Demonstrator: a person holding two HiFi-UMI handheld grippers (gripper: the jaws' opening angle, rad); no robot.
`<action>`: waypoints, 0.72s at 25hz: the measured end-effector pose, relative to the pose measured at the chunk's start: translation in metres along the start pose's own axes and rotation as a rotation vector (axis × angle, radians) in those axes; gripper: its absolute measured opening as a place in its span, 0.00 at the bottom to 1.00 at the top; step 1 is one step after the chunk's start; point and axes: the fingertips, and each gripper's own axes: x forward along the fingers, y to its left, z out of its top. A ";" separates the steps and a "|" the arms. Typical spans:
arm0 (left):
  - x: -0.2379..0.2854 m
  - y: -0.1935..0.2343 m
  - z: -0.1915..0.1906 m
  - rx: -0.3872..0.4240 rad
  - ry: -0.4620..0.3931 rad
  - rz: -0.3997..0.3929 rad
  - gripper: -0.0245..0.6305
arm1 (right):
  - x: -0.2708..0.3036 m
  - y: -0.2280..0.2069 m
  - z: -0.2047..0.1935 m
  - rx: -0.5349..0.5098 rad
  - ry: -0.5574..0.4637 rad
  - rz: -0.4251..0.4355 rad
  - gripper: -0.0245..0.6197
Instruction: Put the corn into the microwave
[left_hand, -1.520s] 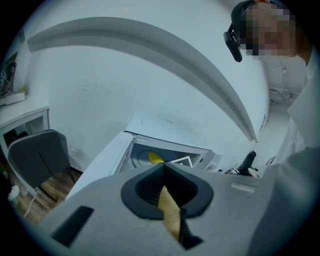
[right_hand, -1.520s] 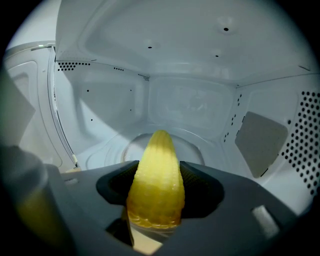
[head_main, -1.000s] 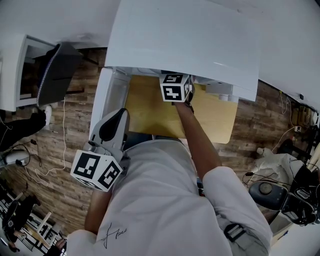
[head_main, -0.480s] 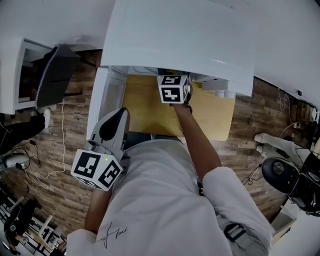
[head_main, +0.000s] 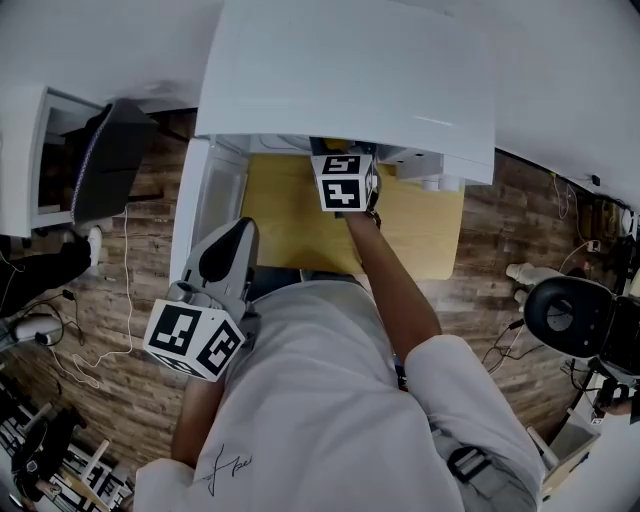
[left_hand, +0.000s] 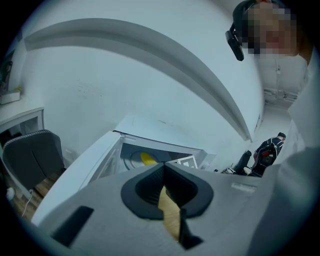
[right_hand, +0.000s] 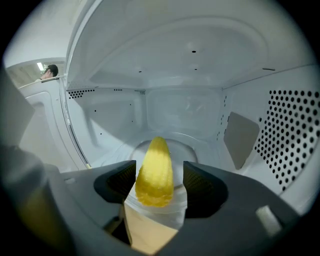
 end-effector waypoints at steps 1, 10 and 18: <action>0.000 -0.001 0.000 0.001 -0.002 -0.002 0.03 | -0.001 0.000 0.000 0.004 -0.001 0.004 0.52; -0.001 -0.009 0.001 0.010 -0.016 -0.016 0.03 | -0.015 -0.001 0.003 0.002 -0.019 0.017 0.47; -0.002 -0.016 -0.001 0.008 -0.023 -0.028 0.03 | -0.029 0.001 0.004 0.033 -0.035 0.043 0.44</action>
